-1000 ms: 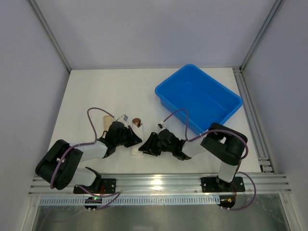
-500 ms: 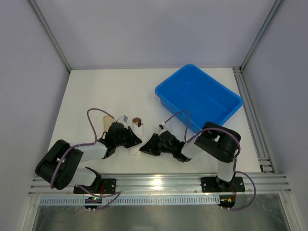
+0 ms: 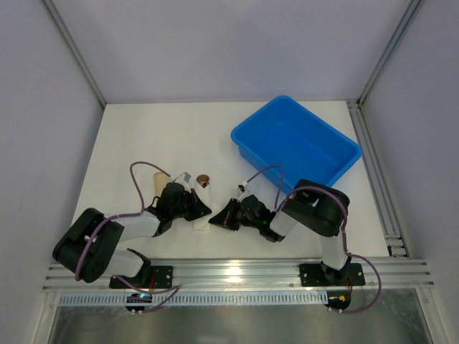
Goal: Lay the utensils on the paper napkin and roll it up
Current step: Pick up the napkin from the center of the board.
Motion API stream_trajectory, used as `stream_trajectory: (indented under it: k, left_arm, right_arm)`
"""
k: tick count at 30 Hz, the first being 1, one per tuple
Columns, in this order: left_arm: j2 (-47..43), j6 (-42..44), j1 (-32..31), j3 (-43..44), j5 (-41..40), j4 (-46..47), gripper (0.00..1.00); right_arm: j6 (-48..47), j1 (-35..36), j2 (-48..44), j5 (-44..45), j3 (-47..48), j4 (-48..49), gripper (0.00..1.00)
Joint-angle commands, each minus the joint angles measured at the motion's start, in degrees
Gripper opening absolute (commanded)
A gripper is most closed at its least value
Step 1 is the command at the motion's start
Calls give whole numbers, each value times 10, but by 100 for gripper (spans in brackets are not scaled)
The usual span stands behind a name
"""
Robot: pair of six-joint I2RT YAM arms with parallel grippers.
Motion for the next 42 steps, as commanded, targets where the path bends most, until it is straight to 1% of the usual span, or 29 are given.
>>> stream_trajectory:
  k: [1,4,9,11,16,22,25,26,28,29,32,35,37,38,40,42]
  left_arm:
    - [-16,13,2,9,8,-16,0]
    - [-26,17,2,15,6,-29,1]
    - [-62,35,2,28,-17,-75,13]
    - [-88,46,2,35,-31,-103,15]
    - [-101,55,2,42,-39,-131,16]
    - [-100,44,2,17,-38,-110,16]
    - [-127,43,2,11,-39,-118,23]
    - [-137,45,2,12,-39,-126,28]
    - [-167,51,2,21,-52,-157,31]
    - [-178,54,2,25,-55,-171,36]
    - [-222,63,2,43,-72,-227,43]
    - [-252,63,3,56,-95,-282,48]
    - [-258,57,3,63,-105,-309,50]
    - [-256,53,3,67,-110,-333,54]
    - [-249,43,3,67,-100,-348,56]
    - [-235,34,3,56,-91,-348,66]
  right_arm:
    - [-30,-4,21,13,-2,24,4]
    - [-31,-5,23,7,-6,42,4]
    - [-36,-5,9,9,-11,34,4]
    - [-38,-5,5,9,-17,33,4]
    - [-39,-5,-16,11,-31,31,4]
    - [-48,-5,-49,10,-39,8,4]
    - [-56,-5,-66,12,-42,-5,3]
    - [-57,-5,-70,12,-43,-8,4]
    - [-62,-5,-80,7,-41,-21,4]
    - [-63,-5,-82,6,-39,-28,4]
    - [-67,-5,-94,3,-33,-47,4]
    - [-74,-5,-102,-1,-22,-75,4]
    - [-74,-5,-109,-1,-19,-88,4]
    - [-73,-5,-110,-1,-20,-88,4]
    - [-70,-6,-118,-4,-21,-89,4]
    - [-68,-8,-128,-11,-18,-102,4]
